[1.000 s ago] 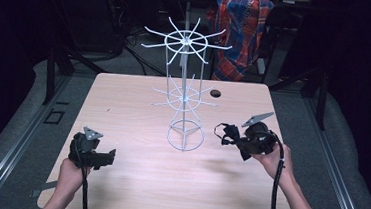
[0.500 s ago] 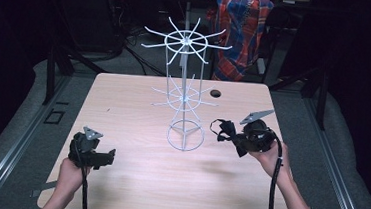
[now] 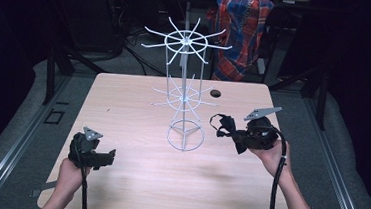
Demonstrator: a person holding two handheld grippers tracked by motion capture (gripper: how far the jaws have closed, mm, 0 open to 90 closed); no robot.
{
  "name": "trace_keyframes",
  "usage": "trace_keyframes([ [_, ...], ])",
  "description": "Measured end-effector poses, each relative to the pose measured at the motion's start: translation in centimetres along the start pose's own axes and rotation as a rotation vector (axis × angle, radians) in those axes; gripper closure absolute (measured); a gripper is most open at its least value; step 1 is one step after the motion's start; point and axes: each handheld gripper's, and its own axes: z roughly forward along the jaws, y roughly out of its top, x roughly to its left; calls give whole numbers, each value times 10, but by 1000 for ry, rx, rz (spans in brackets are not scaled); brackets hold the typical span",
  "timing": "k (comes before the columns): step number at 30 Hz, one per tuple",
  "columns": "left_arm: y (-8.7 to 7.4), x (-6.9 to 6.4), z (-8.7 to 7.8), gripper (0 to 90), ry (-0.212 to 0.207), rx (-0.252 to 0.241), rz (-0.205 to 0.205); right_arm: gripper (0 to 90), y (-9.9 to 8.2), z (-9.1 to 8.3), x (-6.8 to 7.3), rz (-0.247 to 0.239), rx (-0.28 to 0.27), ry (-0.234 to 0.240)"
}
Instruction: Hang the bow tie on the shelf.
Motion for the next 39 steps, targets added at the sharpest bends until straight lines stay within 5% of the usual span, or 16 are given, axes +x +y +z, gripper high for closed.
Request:
trace_keyframes([
  [27,1,-3,0,156,-2,5,14,743,4,-27,-12,72,-131,39],
  [39,0,-2,-1,155,-7,-1,9,743,14,-18,-12,76,-127,33],
])
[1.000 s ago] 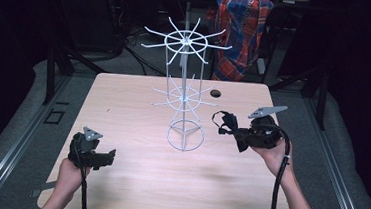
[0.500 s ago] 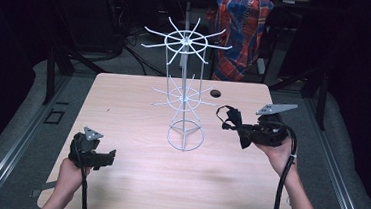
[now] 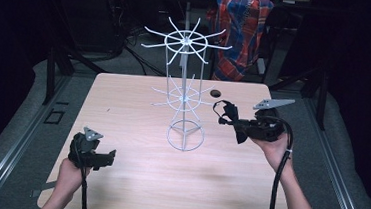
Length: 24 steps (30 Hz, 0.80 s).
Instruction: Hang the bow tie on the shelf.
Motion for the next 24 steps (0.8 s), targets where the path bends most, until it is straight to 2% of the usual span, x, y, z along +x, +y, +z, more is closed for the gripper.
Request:
trace_keyframes([
  [15,0,-1,1,156,-4,2,6,743,11,24,-1,33,31,19],
  [18,0,2,3,155,7,11,-9,743,12,31,1,24,43,21],
  [24,1,-3,3,156,0,8,14,743,12,33,2,22,44,19],
])
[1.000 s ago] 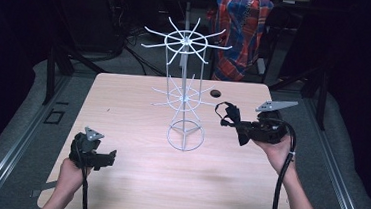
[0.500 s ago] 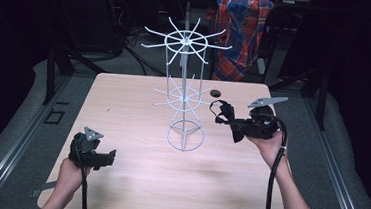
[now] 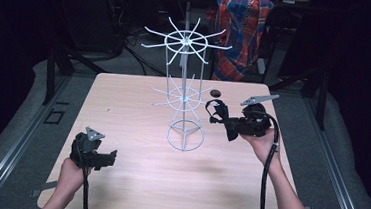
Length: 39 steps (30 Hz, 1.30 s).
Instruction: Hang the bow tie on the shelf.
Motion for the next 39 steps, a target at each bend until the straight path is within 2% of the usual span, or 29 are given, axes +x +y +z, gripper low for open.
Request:
trace_keyframes([
  [5,-1,2,1,155,11,1,-13,743,2,2,3,-8,8,-6],
  [19,-1,3,0,156,5,-1,-11,742,10,14,8,-21,26,-9],
  [39,-1,3,1,156,2,1,-11,741,16,36,17,-35,55,-44],
])
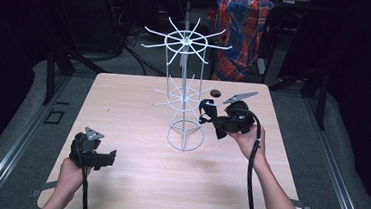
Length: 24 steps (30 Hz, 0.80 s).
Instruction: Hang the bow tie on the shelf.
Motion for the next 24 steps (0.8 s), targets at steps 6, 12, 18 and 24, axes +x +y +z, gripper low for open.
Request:
trace_keyframes([
  [6,0,0,0,156,-2,0,-1,740,0,8,2,-5,15,-5],
  [12,0,0,0,156,0,-2,2,739,-1,13,2,-10,25,-15],
  [18,0,-1,0,156,0,-2,3,738,-3,18,4,-15,28,-16],
  [24,0,0,0,156,-3,0,4,736,-4,20,3,-8,27,-17],
])
